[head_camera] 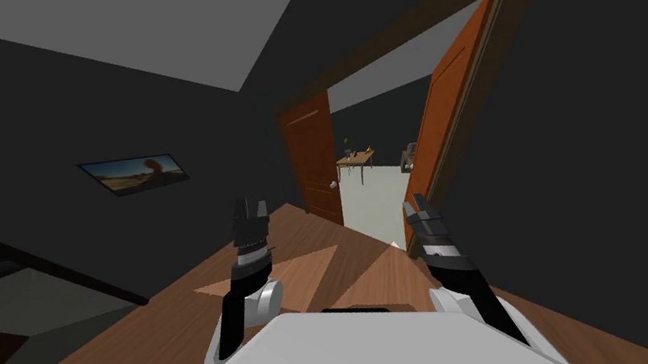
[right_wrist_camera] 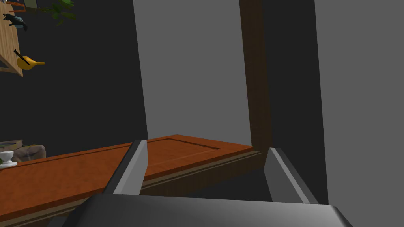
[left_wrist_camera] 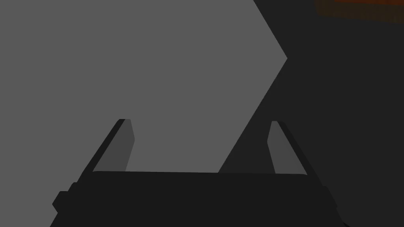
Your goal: Push the door open
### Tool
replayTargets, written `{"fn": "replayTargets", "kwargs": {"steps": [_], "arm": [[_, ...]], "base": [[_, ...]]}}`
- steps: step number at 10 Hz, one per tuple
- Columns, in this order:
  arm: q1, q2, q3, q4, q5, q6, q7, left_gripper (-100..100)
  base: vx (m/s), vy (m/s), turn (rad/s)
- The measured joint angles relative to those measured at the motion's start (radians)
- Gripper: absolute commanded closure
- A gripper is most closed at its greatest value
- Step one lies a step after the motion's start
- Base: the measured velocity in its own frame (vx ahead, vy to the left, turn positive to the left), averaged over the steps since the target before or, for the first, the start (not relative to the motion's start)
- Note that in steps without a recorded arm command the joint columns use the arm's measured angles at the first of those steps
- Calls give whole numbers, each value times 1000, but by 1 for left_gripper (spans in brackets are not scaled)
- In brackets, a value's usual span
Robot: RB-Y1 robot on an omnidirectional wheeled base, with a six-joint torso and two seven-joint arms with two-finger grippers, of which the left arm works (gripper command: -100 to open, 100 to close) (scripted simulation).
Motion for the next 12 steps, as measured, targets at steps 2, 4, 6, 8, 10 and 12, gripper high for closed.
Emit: {"fn": "replayTargets", "kwargs": {"steps": [2, 4, 6, 8, 10, 12], "arm": [[-10, 9, -9, 38, -21, -6, -29, -100], [-8, 19, -16, 69, -40, -17, -55, -100], [-20, 29, -21, 116, -62, -26, -87, -100], [-14, 34, -39, 158, -89, -45, -126, -100], [-22, 42, -46, 199, -112, -54, -158, -100], [-25, 43, -64, 246, -141, -69, -200, -100]], "base": [[200, 26, 11], [195, 12, 9], [198, -18, 16], [144, 23, 12], [127, 22, 11], [147, 26, 14]]}}
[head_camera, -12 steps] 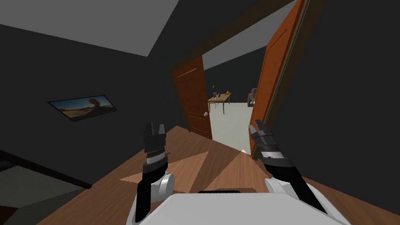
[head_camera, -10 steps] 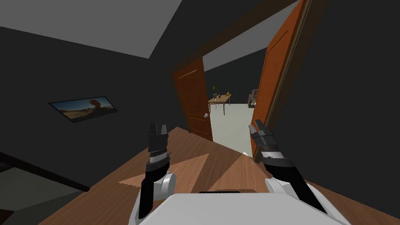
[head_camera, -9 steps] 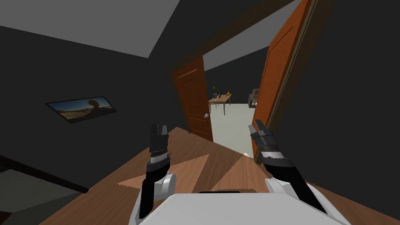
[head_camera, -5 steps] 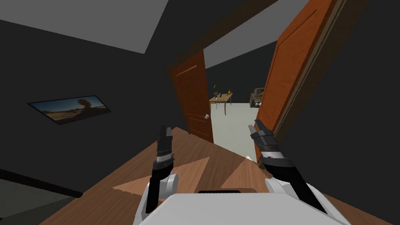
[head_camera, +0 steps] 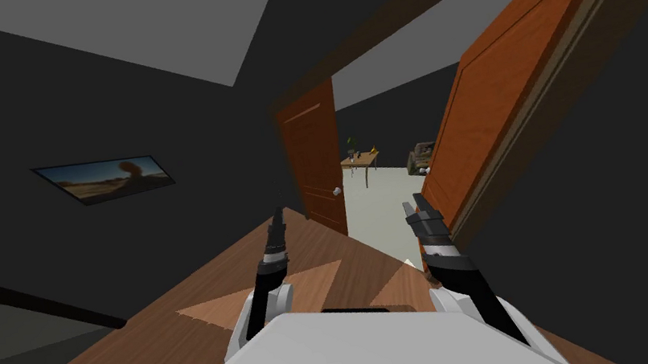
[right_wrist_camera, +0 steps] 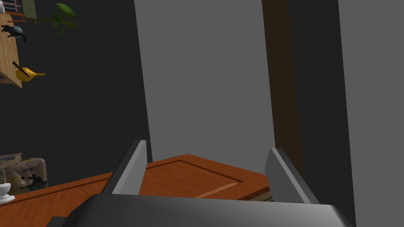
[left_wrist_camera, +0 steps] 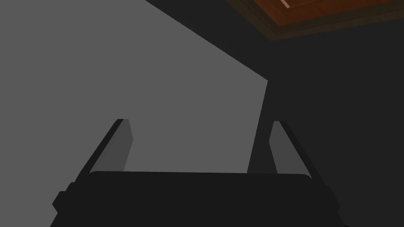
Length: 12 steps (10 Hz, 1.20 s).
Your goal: Push the door open
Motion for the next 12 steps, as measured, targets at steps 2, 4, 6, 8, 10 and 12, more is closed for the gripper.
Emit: {"fn": "replayTargets", "kwargs": {"steps": [2, 4, 6, 8, 10, 12], "arm": [[-2, 10, -7, 37, -25, -3, -35, -100], [-6, 14, -15, 75, -45, -15, -64, -100], [-6, 18, -23, 109, -64, -27, -93, -100], [-18, 16, -34, 151, -87, -35, -125, -100], [-18, 22, -40, 185, -106, -46, -152, -100], [-19, 17, -59, 230, -138, -59, -195, -100]], "base": [[136, 4, 11], [104, 10, 10], [101, 13, 10], [98, 16, 9], [98, 11, 13], [128, 11, 12]]}}
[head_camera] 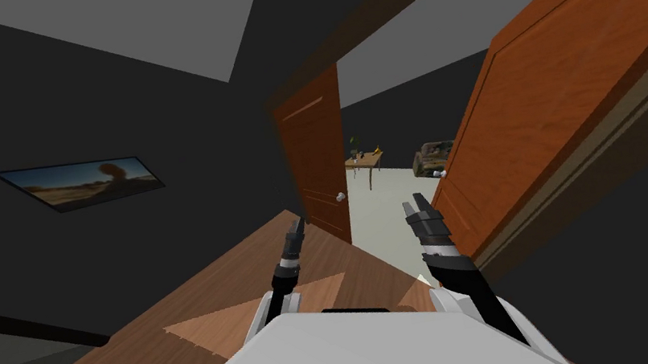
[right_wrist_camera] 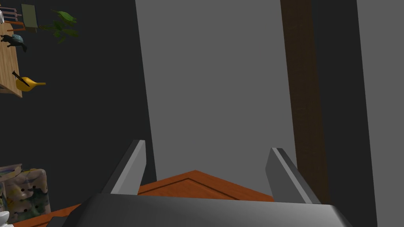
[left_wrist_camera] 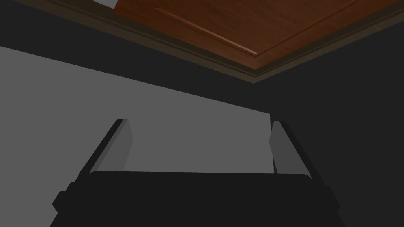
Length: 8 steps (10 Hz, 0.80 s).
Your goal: Push the door open
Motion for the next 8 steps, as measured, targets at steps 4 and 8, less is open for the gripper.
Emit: {"fn": "replayTargets", "kwargs": {"steps": [4, 8], "arm": [[-16, 8, -11, 97, -44, -28, -66, -100], [-21, 8, -32, 171, -89, -50, -131, -100]], "base": [[111, 13, 13], [101, 12, 12]]}}
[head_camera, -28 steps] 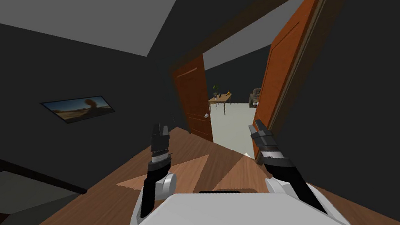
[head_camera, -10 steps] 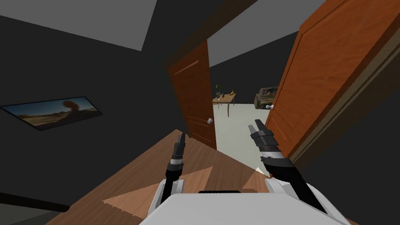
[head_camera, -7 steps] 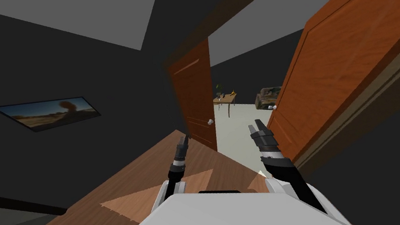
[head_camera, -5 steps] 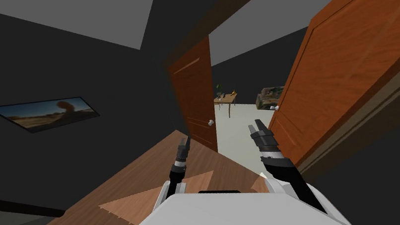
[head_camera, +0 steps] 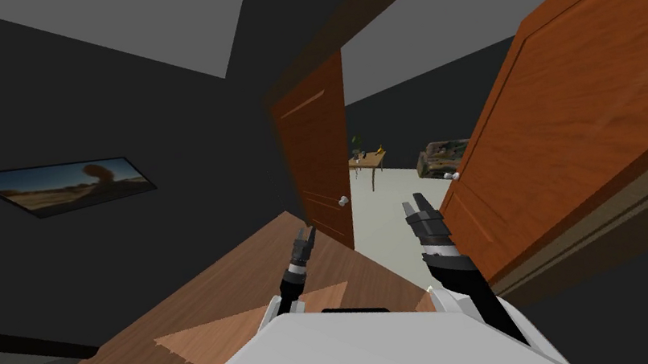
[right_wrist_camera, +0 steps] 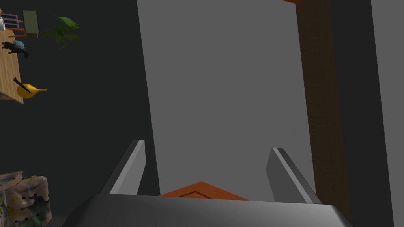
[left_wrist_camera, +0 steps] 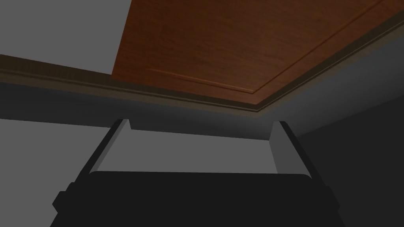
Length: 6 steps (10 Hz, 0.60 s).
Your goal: Push the door open
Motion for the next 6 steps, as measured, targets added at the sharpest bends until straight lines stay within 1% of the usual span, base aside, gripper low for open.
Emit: {"fn": "replayTargets", "kwargs": {"steps": [2, 4, 6], "arm": [[5, -4, -14, 32, -25, -10, -34, -100], [-9, -6, -20, 83, -46, -23, -67, -100], [-14, -7, -30, 117, -68, -29, -97, -100]], "base": [[95, 11, 10], [103, 10, 11], [107, 1, 12]]}}
